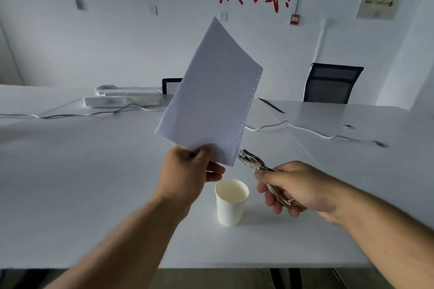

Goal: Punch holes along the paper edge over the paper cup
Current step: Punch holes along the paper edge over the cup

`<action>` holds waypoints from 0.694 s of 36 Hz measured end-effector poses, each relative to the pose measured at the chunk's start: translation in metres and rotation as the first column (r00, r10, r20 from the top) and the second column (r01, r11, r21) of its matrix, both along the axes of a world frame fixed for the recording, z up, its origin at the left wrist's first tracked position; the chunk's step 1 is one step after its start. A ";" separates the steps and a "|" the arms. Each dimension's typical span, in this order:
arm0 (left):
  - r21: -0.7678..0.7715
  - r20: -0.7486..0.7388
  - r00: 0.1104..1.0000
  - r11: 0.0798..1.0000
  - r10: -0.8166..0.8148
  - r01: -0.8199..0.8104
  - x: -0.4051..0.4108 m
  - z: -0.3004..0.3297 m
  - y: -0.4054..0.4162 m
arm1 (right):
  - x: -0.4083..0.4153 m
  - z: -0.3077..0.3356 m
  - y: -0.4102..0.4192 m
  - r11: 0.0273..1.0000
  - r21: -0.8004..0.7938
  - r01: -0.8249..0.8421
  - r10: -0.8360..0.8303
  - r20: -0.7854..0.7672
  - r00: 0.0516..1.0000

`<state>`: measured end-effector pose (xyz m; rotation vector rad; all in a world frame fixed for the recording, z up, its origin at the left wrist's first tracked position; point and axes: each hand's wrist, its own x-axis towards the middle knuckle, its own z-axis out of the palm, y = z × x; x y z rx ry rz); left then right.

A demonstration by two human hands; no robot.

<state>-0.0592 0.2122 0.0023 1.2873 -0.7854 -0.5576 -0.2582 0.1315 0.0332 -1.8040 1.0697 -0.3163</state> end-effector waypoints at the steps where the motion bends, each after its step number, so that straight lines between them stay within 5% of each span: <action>1: -0.003 -0.001 1.000 1.000 -0.008 0.008 0.000 0.000 0.002 | 0.000 -0.001 0.001 1.000 0.004 -0.003 0.003 -0.002 1.000; 25: 0.039 0.015 0.996 0.995 -0.089 0.088 -0.003 -0.015 -0.011 | 0.002 -0.016 -0.010 0.997 -0.055 -0.049 0.045 -0.066 0.997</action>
